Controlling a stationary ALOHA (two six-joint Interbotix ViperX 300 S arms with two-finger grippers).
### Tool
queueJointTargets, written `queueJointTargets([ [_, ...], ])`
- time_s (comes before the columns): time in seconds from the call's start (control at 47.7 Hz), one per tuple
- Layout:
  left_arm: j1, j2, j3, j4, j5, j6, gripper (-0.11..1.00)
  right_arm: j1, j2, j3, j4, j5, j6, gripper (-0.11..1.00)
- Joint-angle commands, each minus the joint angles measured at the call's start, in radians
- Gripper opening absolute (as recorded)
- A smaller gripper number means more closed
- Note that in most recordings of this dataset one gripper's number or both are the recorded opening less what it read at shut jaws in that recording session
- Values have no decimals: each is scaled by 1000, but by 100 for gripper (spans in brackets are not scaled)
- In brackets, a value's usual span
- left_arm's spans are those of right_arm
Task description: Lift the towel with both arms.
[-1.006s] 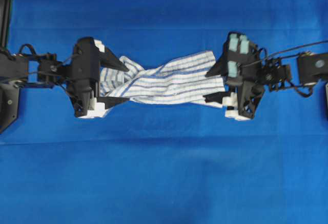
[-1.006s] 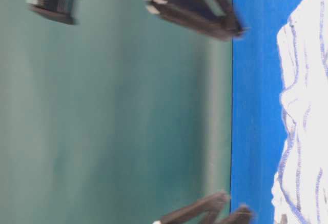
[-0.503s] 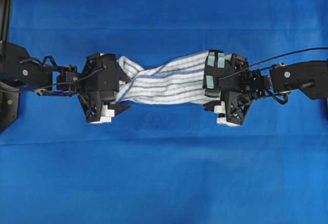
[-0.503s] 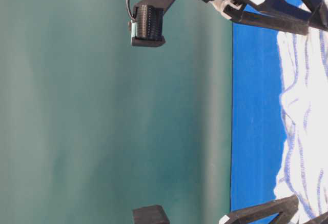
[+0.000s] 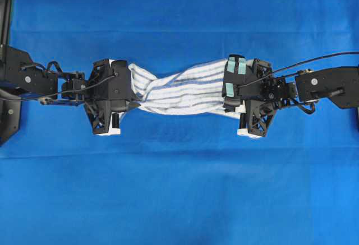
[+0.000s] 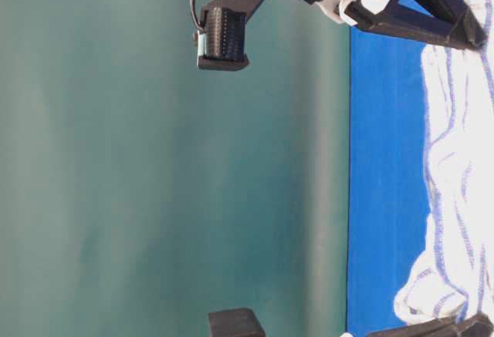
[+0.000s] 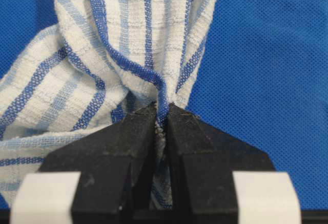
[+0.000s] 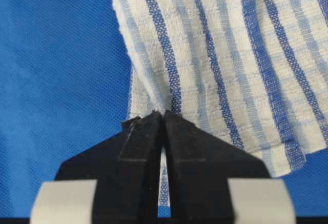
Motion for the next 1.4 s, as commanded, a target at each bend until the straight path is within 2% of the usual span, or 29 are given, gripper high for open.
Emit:
queueJointTargets([
  [0.0,-2,-12,-17,-2,-3,2,3,0,-18,-9,-2,-6,-2,1],
  [0.147,-2,-49,-21,-2,9,-6,3,0,-34,-15,3,2,0,1],
  [0.272,-5,-141,-49,-2,78,-37,3,2,-110,-28,3,29,2,1],
  [0.461,-5,-311,-114,-2,256,-87,3,2,-262,-63,3,133,0,1],
  [0.67,-5,-463,-190,-2,345,-97,3,2,-414,-135,0,261,-12,1],
  [0.901,-6,-575,-319,-2,413,-86,3,2,-526,-262,-11,390,-26,1],
  [1.11,0,-600,-440,-2,477,-81,3,2,-572,-393,-29,486,-80,1],
  [1.383,17,-614,-601,0,578,-69,3,2,-581,-551,-28,571,-146,1],
])
